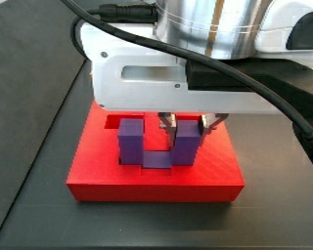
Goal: Pick up the purple object. Move up. Place the purple object on the fixture. Regrasp the purple object. Move to above the board. Insert the purple object.
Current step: Insert the purple object.
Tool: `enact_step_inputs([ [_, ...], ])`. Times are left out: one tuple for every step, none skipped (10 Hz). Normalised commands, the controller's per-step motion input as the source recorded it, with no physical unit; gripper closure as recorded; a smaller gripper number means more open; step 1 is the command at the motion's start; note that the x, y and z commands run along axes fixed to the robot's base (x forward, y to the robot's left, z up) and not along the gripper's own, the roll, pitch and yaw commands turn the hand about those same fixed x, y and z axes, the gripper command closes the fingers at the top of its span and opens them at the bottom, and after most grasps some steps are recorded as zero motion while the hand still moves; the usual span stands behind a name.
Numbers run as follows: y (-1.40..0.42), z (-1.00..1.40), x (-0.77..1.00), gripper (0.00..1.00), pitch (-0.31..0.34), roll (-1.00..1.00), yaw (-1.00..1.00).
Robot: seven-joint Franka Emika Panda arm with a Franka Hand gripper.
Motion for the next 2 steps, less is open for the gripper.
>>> enact_step_inputs([
  [-0.04,-0.4,0.08,1.0,0.0,0.04,0.0],
  [0.0,0.0,0.0,1.0,0.0,0.0,0.0],
])
